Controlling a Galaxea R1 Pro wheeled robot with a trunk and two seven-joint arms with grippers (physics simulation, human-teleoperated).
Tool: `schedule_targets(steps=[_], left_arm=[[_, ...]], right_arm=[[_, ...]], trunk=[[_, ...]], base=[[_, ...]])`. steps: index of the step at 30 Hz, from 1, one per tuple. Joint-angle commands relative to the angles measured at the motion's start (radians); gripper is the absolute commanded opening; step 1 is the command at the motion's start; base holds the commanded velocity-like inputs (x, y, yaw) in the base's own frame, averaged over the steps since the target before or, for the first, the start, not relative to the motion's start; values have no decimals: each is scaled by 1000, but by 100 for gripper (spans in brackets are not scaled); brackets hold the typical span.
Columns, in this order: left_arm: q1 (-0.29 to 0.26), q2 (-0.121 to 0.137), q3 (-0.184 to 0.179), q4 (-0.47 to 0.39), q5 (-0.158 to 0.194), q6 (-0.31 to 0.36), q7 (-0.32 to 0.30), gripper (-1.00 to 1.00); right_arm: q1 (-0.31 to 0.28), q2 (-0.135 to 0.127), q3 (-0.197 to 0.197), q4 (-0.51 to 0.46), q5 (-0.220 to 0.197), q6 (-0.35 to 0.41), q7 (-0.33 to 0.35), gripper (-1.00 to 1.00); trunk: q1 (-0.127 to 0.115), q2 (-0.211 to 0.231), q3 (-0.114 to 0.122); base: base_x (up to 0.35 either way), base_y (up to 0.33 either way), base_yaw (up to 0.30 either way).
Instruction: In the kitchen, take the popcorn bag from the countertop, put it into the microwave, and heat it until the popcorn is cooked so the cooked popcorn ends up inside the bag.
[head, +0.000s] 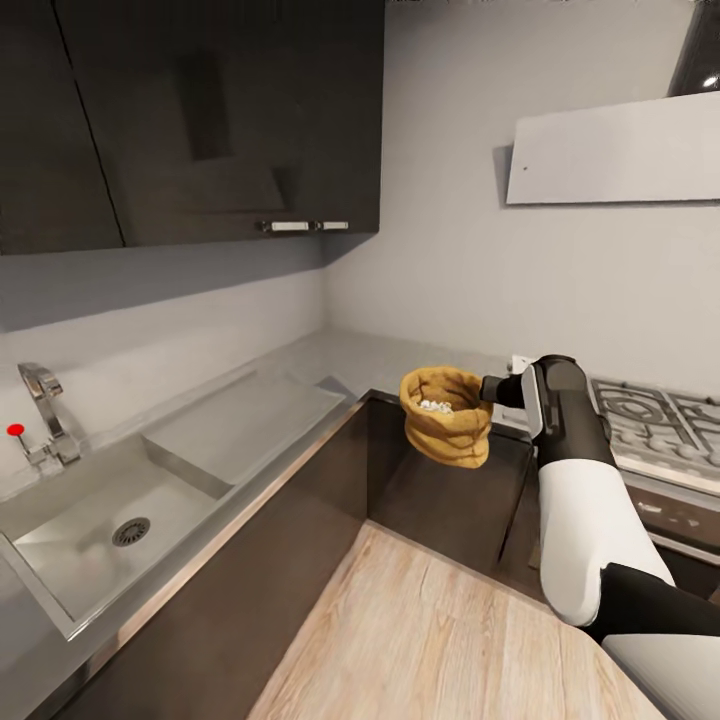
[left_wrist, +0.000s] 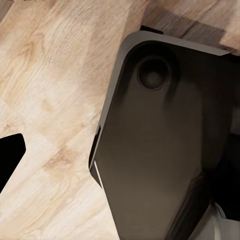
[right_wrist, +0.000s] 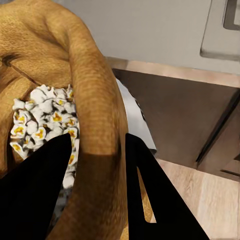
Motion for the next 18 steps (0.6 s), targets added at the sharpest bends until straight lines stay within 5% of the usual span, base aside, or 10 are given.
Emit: schedule_targets(steps=[1, 18], left_arm=[[0, 0, 0, -1, 4, -1, 2, 100], [0, -3, 3, -1, 12, -1, 2, 100]], right_arm=[[-1, 1, -3, 0, 6, 3, 5, -100], [36, -1, -53, -2, 11, 3, 0, -100]], trunk=[[0, -1, 0], [0, -1, 20]], base=[[0, 0, 0], [0, 0, -39]])
